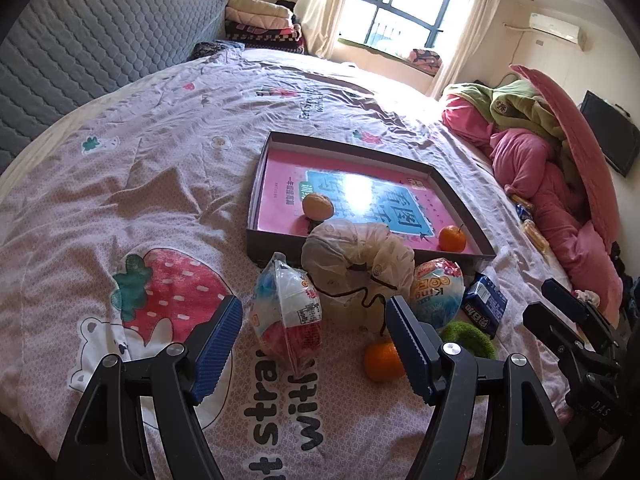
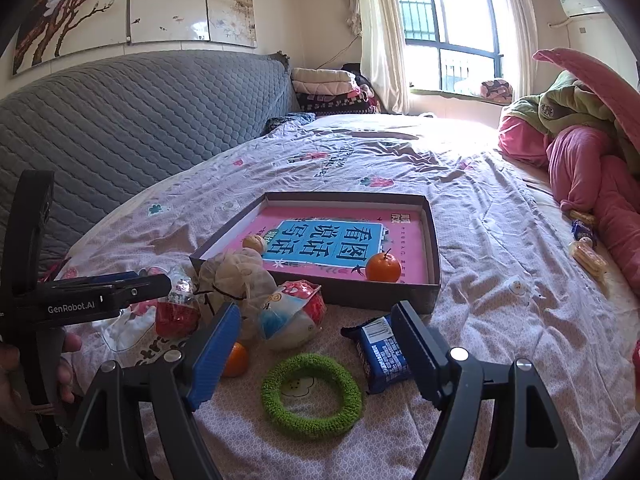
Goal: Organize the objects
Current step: 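Move both open tools toward the remaining objects beside the tray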
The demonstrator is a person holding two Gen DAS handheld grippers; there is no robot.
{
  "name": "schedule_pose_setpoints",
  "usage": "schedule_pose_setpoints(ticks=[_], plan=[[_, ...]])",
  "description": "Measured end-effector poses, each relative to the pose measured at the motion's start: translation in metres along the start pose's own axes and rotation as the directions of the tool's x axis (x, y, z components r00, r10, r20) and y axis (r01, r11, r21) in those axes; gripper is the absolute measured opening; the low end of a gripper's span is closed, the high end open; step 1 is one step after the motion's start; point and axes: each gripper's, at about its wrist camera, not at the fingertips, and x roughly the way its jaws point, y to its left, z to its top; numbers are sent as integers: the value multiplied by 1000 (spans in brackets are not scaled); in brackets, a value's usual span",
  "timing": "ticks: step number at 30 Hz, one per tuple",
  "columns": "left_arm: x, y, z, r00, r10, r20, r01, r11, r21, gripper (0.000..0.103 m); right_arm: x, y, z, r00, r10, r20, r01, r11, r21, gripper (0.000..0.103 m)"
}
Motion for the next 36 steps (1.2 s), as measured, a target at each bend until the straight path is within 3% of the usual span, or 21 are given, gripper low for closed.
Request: schedule_pose_setpoints(ticks=[36], plan=[[-2, -2, -24, 997, -5, -71, 7, 1000, 28, 75, 2, 18, -38, 994, 21, -109, -24, 999, -25, 77]])
